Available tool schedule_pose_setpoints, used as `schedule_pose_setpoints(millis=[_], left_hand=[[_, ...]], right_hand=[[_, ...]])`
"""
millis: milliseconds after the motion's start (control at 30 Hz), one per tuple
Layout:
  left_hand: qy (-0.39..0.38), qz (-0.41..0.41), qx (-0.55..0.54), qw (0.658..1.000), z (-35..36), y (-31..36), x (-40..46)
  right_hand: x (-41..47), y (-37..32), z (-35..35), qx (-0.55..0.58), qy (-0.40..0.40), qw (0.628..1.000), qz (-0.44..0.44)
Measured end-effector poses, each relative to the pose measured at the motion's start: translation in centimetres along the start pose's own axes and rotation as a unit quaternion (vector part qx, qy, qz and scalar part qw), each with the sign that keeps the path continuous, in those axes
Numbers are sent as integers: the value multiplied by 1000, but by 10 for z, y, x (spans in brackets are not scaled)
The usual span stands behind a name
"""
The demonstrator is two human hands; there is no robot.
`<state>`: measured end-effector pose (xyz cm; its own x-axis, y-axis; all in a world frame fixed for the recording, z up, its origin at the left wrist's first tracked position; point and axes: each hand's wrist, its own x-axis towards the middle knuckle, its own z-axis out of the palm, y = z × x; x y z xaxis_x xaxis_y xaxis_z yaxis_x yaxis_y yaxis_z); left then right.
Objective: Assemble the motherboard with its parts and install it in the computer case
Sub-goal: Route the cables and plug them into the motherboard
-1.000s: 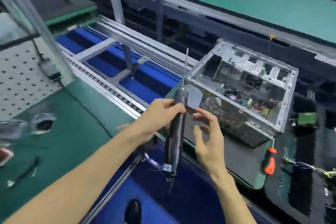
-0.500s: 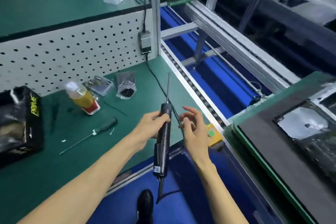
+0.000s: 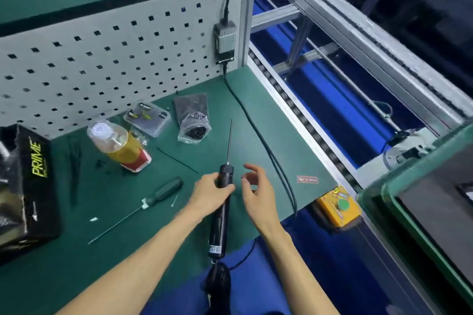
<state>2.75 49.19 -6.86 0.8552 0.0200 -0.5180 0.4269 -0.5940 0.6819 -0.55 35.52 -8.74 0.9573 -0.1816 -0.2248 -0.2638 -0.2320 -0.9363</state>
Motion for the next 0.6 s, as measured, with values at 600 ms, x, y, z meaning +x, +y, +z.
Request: schedule_pose_setpoints(millis=[600], left_hand=[[-2, 43, 233, 971, 1, 2, 33]], right_hand=[[11, 17, 1, -50, 2, 997, 66]])
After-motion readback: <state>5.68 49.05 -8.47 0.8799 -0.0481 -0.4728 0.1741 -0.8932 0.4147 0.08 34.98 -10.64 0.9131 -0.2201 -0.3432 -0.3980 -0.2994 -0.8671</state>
